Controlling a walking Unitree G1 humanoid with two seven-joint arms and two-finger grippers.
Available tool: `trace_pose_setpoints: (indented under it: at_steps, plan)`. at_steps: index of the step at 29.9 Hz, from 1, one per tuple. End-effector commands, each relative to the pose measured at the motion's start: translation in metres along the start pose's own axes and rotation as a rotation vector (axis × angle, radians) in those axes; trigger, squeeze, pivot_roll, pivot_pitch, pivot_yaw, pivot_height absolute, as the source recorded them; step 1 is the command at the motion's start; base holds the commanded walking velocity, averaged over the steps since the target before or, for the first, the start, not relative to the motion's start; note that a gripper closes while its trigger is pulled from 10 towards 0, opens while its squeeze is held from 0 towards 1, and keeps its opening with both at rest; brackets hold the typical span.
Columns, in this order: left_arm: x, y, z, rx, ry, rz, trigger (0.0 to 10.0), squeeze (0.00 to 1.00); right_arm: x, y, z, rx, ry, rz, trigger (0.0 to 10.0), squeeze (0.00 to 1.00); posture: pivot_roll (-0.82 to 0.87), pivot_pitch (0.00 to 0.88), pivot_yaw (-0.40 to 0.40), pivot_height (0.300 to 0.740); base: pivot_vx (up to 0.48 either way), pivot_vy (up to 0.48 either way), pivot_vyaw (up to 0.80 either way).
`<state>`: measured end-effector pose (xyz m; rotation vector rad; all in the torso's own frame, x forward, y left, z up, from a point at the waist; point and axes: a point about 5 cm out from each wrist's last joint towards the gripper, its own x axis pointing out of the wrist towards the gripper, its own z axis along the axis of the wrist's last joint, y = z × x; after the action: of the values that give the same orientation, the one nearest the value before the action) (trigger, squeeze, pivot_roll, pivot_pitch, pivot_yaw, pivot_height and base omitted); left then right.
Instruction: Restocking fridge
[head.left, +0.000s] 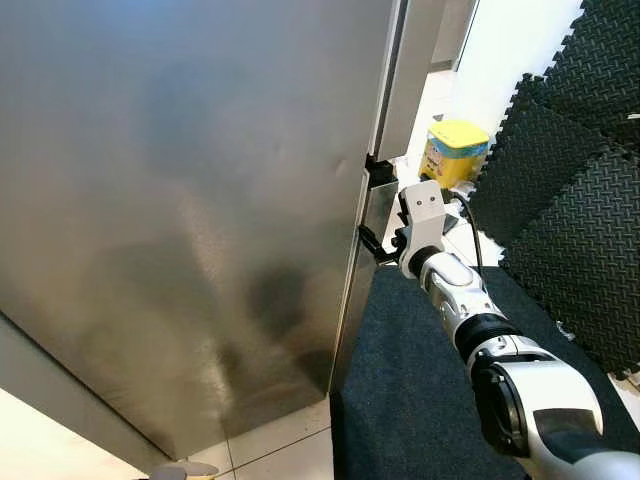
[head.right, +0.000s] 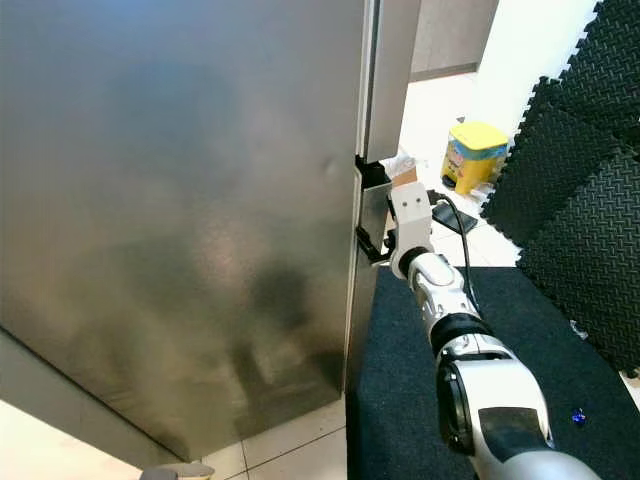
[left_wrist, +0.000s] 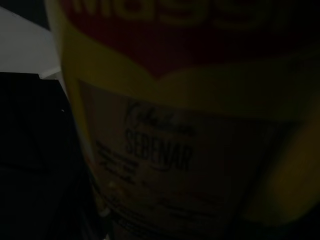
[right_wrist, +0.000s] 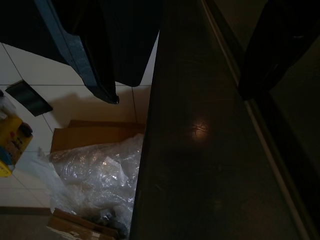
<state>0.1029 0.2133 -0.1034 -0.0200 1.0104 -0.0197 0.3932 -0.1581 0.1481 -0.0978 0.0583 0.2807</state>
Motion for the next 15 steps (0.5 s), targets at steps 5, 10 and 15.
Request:
trace_pose_setpoints:
  at_steps: [5,10,15]
  plan:
    - [-0.0006,0.0014,-0.0013,0.013,0.009,-0.002,10.0,0.0,-0.0023,-0.0267,0.0204,0.033,-0.08,-0.14,10.0,0.0,-0.02,0.089,0.002,0.74,0.0,0.0,0.0]
    - [-0.0007,0.0015,-0.0015,0.013,0.01,-0.002,10.0,0.0,-0.0026,-0.0279,0.0205,0.032,-0.08,-0.148,10.0,0.0,-0.02,0.09,0.002,0.74,0.0,0.0,0.0]
    - [-0.0008,0.0015,-0.002,0.015,0.012,-0.002,10.0,0.0,-0.0045,-0.0324,0.0192,0.03,-0.074,-0.17,10.0,0.0,-0.02,0.09,0.002,0.74,0.0,0.0,0.0]
